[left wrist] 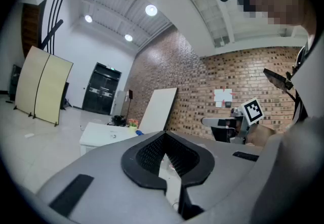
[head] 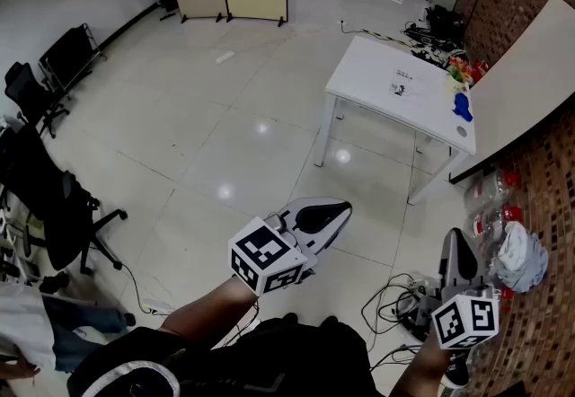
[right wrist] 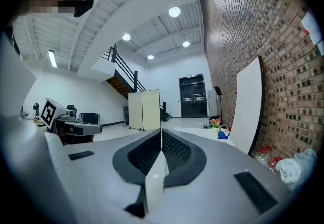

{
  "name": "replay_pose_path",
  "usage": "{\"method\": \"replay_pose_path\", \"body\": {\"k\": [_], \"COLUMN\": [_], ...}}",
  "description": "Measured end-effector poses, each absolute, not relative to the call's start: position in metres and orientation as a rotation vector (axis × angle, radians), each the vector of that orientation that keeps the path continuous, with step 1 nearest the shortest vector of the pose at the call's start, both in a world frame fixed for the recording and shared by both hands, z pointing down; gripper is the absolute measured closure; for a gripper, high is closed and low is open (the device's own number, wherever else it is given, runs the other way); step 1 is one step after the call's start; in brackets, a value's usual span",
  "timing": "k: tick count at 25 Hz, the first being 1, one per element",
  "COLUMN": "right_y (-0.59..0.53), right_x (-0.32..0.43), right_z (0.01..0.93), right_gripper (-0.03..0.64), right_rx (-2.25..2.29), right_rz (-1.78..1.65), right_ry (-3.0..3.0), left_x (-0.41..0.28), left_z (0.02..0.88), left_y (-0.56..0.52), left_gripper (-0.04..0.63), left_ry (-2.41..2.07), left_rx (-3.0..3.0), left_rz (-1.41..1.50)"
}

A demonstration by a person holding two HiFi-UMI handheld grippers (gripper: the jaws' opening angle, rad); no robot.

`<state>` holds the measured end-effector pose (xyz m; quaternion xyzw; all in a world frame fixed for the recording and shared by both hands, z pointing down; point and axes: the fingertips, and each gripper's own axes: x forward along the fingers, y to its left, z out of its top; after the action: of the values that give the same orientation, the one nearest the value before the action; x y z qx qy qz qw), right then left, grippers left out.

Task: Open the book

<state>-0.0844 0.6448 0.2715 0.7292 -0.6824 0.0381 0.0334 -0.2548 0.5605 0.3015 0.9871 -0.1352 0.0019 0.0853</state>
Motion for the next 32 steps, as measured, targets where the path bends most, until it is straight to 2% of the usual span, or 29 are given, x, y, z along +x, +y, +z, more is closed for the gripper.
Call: {"method": "replay_pose_path", "body": {"k": [5,10,19,32], "right_y": [0.604,0.549,0.423,0.271], "right_x": [-0.065,-0.015,0.083,0.161], "right_z": [0.278,0.288,0.272,0.301], "right_gripper": [0.617,0.617,0.617,0.617], "right_rx": [2.237,2.225,2.145,2.098], "right_rz": [0.114,0.141,0.107,0.187], "right_ry": [-2.120,-2.130,-2.238,-2.276], "left_x": [-0.235,-0.197,-0.096,-0.010], "left_z": [0.312,0.304,0.293,0.304], "left_y": [0.520,0.463,0.349,0.189], "left_gripper": [0.594,0.594,0.594,0.594], "left_ry": [-0.414,-0.484,-0.544,-0.611], "left_rx": [2.938,2.930,2.893,2.923], "left_rz": [0.021,-0.025,-0.008,0.089]}}
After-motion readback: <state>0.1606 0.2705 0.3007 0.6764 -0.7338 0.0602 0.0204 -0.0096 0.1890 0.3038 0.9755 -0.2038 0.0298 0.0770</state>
